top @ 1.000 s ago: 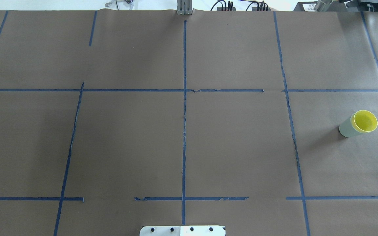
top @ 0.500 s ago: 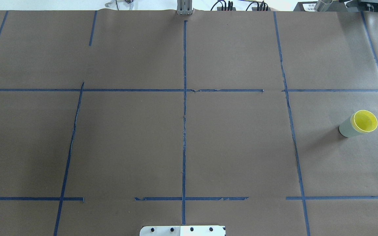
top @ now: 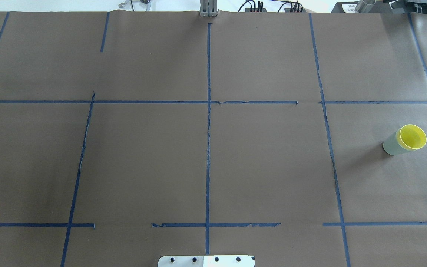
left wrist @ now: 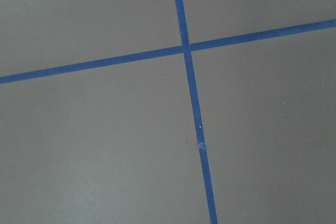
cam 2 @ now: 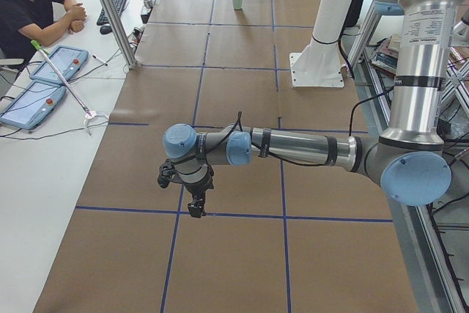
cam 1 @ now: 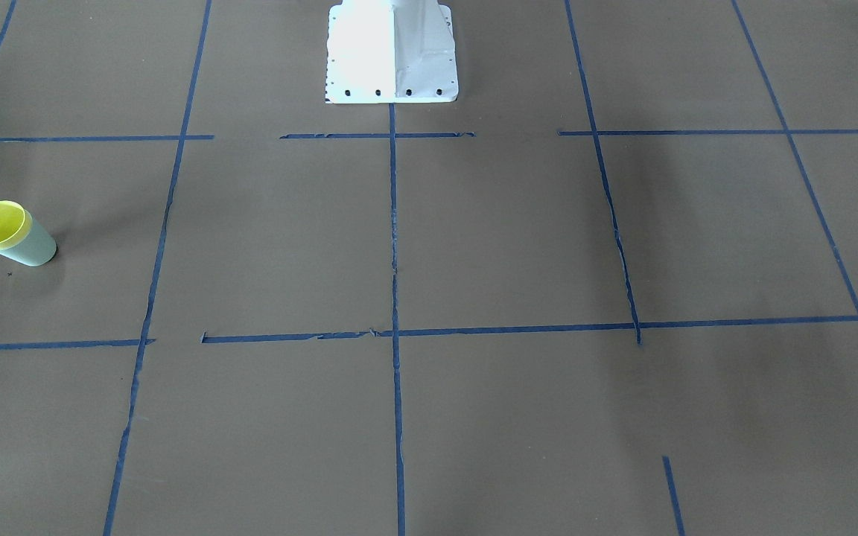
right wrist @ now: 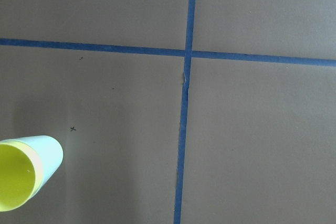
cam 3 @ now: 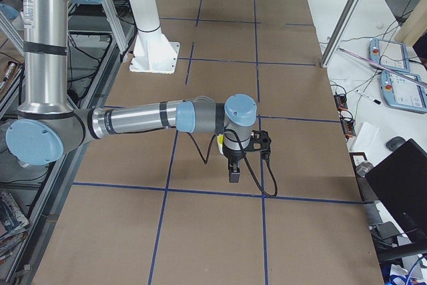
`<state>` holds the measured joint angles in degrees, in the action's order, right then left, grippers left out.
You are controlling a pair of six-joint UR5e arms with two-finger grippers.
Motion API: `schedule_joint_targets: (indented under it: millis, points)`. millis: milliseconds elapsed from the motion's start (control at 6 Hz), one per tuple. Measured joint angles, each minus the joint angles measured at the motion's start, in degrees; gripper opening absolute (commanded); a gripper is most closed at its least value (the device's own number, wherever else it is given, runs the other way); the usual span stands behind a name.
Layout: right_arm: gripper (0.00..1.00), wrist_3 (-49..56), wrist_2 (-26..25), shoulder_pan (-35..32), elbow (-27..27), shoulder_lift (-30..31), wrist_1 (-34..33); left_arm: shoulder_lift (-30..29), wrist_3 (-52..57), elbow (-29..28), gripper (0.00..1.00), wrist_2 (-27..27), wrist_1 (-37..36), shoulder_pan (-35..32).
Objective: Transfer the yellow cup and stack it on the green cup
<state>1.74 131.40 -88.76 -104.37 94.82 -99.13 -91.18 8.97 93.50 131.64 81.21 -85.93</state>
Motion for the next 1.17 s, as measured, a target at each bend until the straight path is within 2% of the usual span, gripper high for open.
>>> schedule_joint_targets:
  millis: [333, 667, 1167]
  points:
    - [1.00, 0.1, -0.2, -0.2, 0.9, 0.5, 0.2, 0.2, -0.4, 0.4, 1.00, 2.8, 0.2, 0.0]
    - [1.00, 0.2, -0.3, -0.2, 2.5, 0.5, 0.3, 0.1, -3.6, 1.7, 1.00, 3.2, 0.0, -0.1]
    - [1.00, 0.0, -0.1, -0.1, 2.8, 0.4, 0.3, 1.6, -6.2, 6.7, 1.00, -0.3, -0.2, -0.2]
